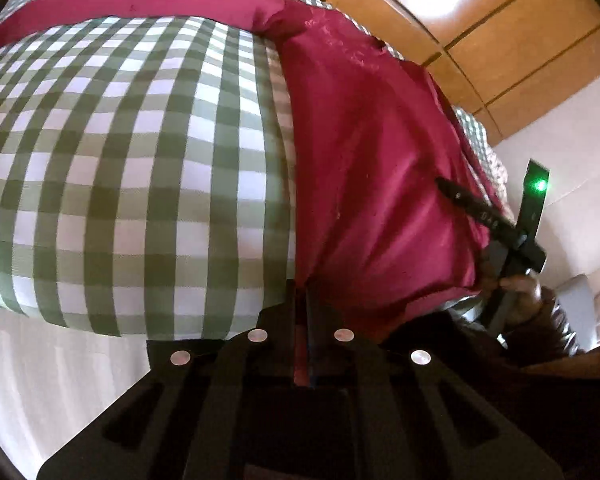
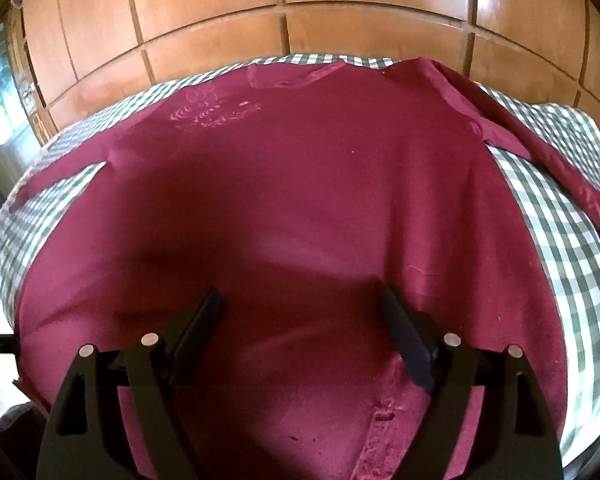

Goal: Fold small clothes

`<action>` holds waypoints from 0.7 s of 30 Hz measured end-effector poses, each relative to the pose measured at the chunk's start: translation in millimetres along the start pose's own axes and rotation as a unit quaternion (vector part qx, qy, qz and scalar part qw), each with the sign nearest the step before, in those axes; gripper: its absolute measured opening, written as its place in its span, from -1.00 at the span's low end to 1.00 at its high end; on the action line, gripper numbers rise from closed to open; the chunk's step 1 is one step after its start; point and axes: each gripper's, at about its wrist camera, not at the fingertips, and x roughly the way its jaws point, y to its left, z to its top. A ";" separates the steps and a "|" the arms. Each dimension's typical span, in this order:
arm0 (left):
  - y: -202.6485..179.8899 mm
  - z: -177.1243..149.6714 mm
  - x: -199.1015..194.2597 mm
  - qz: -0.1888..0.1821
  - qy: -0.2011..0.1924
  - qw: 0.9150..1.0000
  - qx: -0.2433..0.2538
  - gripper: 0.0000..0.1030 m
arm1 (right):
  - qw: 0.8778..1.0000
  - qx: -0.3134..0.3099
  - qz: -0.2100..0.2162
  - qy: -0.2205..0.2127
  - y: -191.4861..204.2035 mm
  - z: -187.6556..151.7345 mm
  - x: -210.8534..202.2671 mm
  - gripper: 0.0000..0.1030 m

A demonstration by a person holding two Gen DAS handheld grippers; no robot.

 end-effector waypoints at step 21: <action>18.9 283.4 40.8 0.223 -0.137 0.965 0.034 -0.07 | 1.000 0.000 0.000 -0.004 -0.1 0.9 9.6 0.96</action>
